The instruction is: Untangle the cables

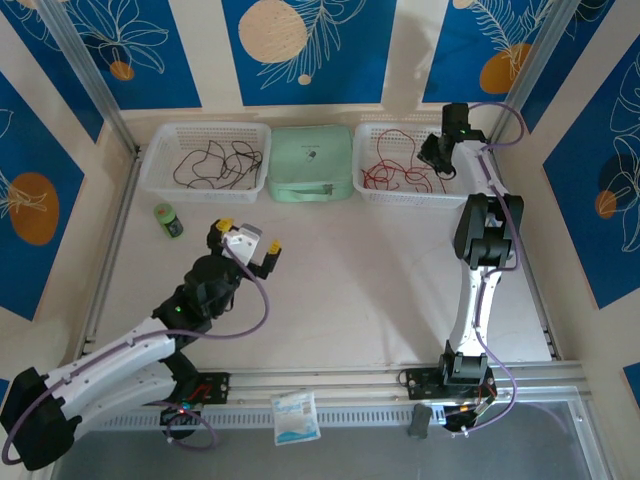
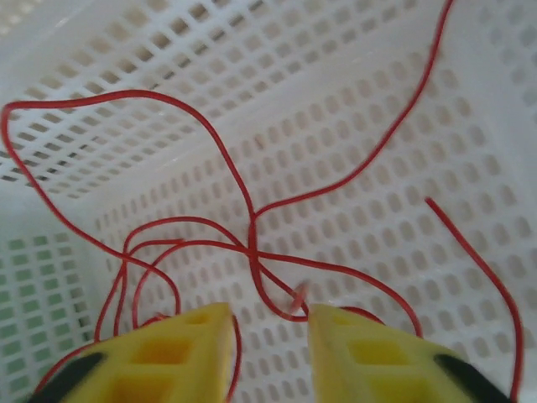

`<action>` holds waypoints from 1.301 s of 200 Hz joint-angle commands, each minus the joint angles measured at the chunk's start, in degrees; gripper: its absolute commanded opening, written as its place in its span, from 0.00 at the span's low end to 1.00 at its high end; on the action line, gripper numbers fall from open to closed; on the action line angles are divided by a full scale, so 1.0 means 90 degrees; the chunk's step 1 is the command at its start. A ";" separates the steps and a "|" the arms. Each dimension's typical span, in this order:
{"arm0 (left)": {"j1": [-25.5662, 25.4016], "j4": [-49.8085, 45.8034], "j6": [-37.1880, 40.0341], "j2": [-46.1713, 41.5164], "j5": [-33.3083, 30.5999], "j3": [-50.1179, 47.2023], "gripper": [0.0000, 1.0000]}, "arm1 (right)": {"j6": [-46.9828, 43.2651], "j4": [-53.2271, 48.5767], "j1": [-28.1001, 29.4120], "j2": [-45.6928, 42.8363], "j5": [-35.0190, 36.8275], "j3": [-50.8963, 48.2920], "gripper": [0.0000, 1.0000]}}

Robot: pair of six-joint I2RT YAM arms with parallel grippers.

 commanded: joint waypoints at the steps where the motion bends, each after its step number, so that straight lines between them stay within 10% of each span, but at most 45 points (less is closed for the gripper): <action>1: -0.0008 -0.0136 -0.0015 0.0259 -0.1314 0.0260 1.00 | 0.0016 -0.0338 -0.0032 -0.0168 0.0102 0.0042 0.47; 38: 0.0112 -0.0004 -0.0265 0.0712 -0.2750 0.0443 1.00 | -0.0243 -0.0218 -0.0068 -0.0791 0.0173 -0.0187 0.70; 72: 0.0808 0.0208 -0.0316 0.0818 -0.2633 0.0395 1.00 | -0.0587 0.0124 -0.0057 -0.1791 0.0469 -0.0952 0.80; 129: 0.2767 0.3321 -0.0603 0.1458 -0.2151 -0.1214 1.00 | -0.1389 0.3110 0.0197 -0.4873 0.1231 -0.5617 0.79; 161: 0.3036 0.4934 -0.0310 0.2946 -0.1536 -0.1392 1.00 | -0.2154 0.6014 0.0334 -0.5769 0.0718 -0.8469 0.80; 198: 0.3069 0.6921 0.0194 0.4924 -0.0997 -0.1409 1.00 | -0.2753 0.7169 0.0389 -0.5306 0.0099 -0.9322 0.79; 227: 0.3325 0.5794 -0.0025 0.4529 0.0205 -0.1262 1.00 | -0.2929 1.0145 0.0329 -0.4527 -0.0591 -1.0621 0.77; 260: 0.4188 0.5824 -0.0608 0.4952 0.1884 -0.1178 1.00 | -0.2967 1.0234 0.0257 -0.4783 -0.0800 -1.0903 0.80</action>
